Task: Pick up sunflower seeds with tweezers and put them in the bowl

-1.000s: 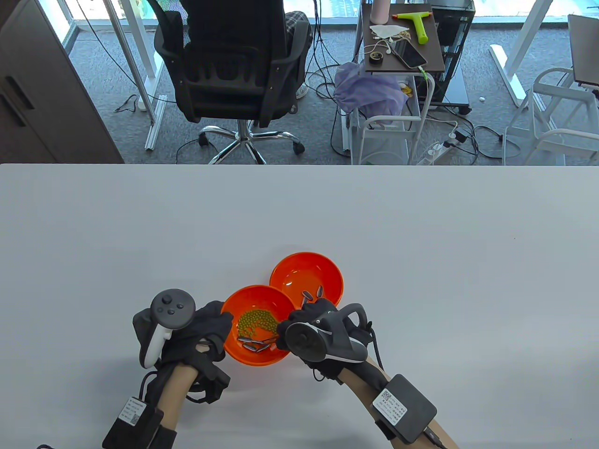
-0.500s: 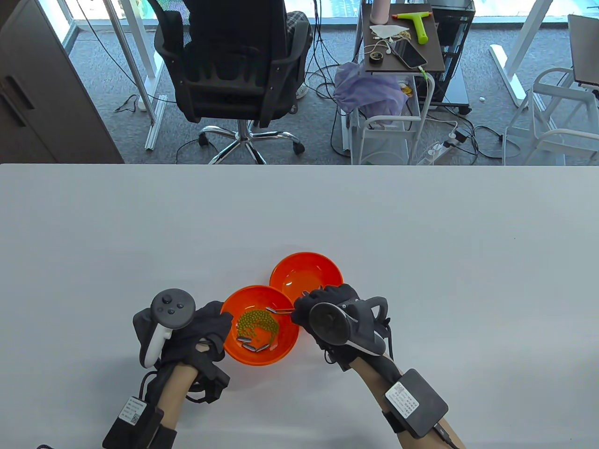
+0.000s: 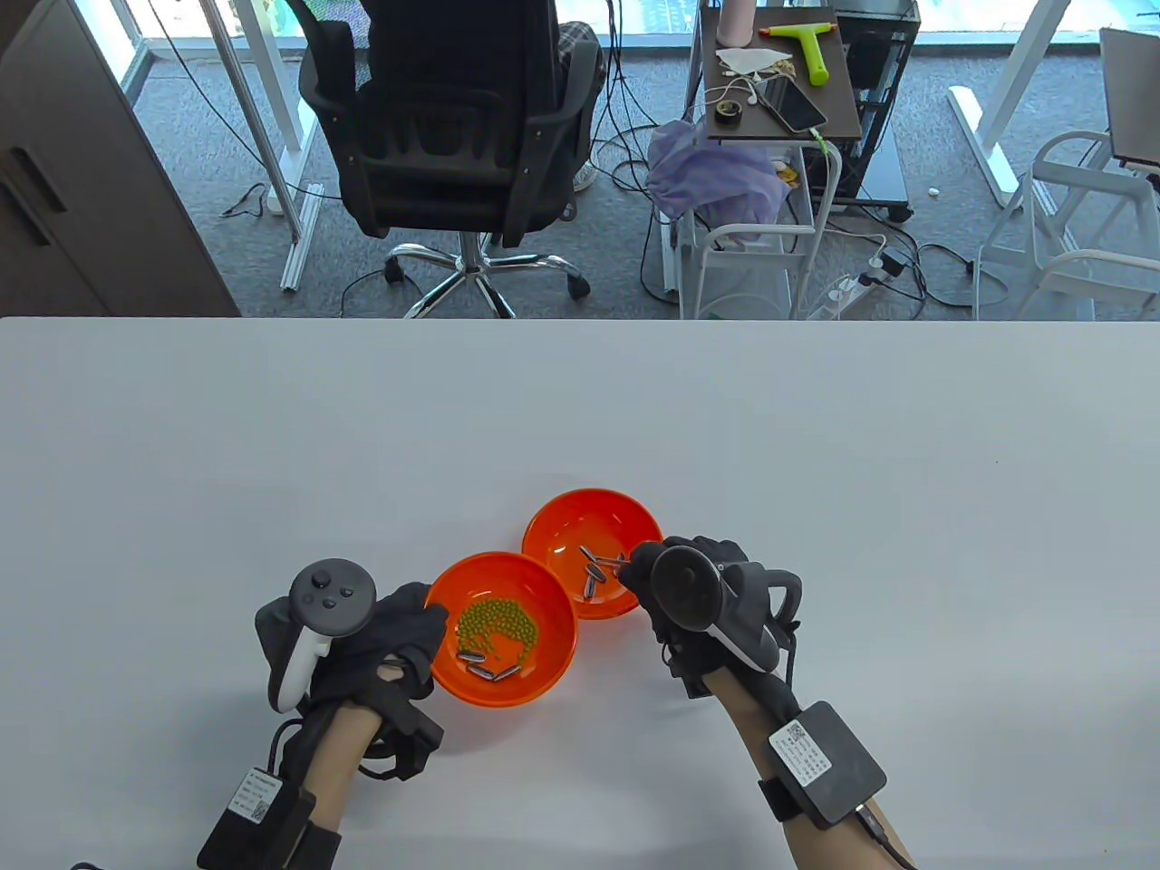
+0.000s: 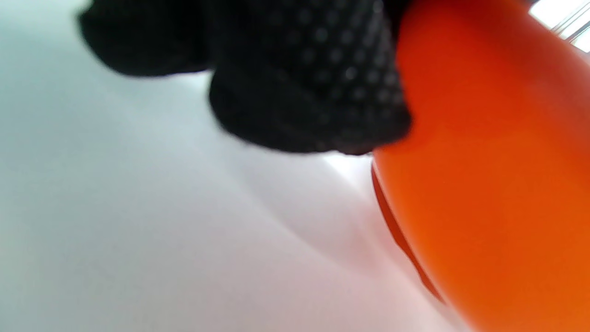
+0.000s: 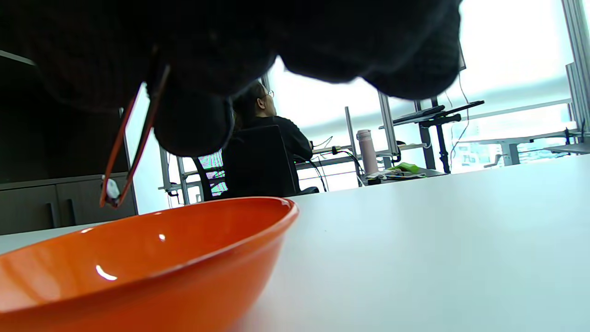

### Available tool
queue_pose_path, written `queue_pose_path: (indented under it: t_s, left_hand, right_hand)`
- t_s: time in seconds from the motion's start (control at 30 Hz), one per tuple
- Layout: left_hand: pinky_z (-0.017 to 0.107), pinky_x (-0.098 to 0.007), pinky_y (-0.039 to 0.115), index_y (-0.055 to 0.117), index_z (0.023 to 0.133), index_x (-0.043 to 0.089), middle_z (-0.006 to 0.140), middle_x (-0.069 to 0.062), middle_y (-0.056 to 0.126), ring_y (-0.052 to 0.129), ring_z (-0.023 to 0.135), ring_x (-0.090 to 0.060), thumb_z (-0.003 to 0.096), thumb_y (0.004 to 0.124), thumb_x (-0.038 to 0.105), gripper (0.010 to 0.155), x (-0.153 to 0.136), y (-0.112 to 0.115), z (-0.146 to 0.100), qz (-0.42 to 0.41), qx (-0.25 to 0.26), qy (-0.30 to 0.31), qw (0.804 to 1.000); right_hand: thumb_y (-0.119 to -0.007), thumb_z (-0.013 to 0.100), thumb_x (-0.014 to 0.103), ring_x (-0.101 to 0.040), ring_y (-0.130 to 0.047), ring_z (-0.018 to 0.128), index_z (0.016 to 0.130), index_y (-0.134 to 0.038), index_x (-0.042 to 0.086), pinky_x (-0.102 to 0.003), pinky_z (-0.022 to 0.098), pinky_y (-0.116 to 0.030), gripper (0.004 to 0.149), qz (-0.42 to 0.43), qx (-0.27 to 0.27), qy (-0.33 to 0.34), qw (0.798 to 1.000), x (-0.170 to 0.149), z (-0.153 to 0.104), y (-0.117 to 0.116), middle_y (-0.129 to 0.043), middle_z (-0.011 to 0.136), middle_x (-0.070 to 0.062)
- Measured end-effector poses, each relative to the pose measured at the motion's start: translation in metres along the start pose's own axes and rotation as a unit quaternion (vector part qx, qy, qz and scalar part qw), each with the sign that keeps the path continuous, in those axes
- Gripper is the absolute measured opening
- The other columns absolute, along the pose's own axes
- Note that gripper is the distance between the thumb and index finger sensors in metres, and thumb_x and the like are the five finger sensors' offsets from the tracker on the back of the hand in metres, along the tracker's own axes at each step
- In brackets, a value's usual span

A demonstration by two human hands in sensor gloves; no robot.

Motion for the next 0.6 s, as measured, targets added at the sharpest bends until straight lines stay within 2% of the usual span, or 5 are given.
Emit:
queue_pose_path:
  t_s: [0.27,0.6]
  left_hand:
    - [0.02,-0.036,0.094,0.084,0.087,0.012,0.042,-0.005,0.105,0.105,0.011,-0.013,0.0467,0.078,0.04,0.049,0.0,0.0,0.0,0.002,-0.001,-0.001,1.0]
    - [0.02,-0.036,0.094,0.084,0.087,0.012,0.042,-0.005,0.105,0.105,0.011,-0.013,0.0467,0.078,0.04,0.049,0.0,0.0,0.0,0.002,-0.001,0.0,1.0]
  right_hand:
    - [-0.092,0.028,0.048,-0.012,-0.094,0.015,0.05,-0.111,0.027,-0.037,0.039,-0.09,0.036,-0.035,0.022,-0.017,0.999,-0.005,-0.001,-0.013,-0.096,0.026,0.016]
    - [-0.091,0.029,0.05,-0.011,-0.095,0.015,0.05,-0.11,0.028,-0.036,0.038,-0.09,0.037,-0.054,0.027,-0.024,0.998,-0.005,-0.002,-0.012,-0.096,0.026,0.017]
Point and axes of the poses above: the tracker on the back of each hand, its own x axis roughly to the thumb side, its own z axis roughly from the wrist to the fingertips, y = z × x, the point moved 3 cm from there along z, roughly from the wrist to the fingertips
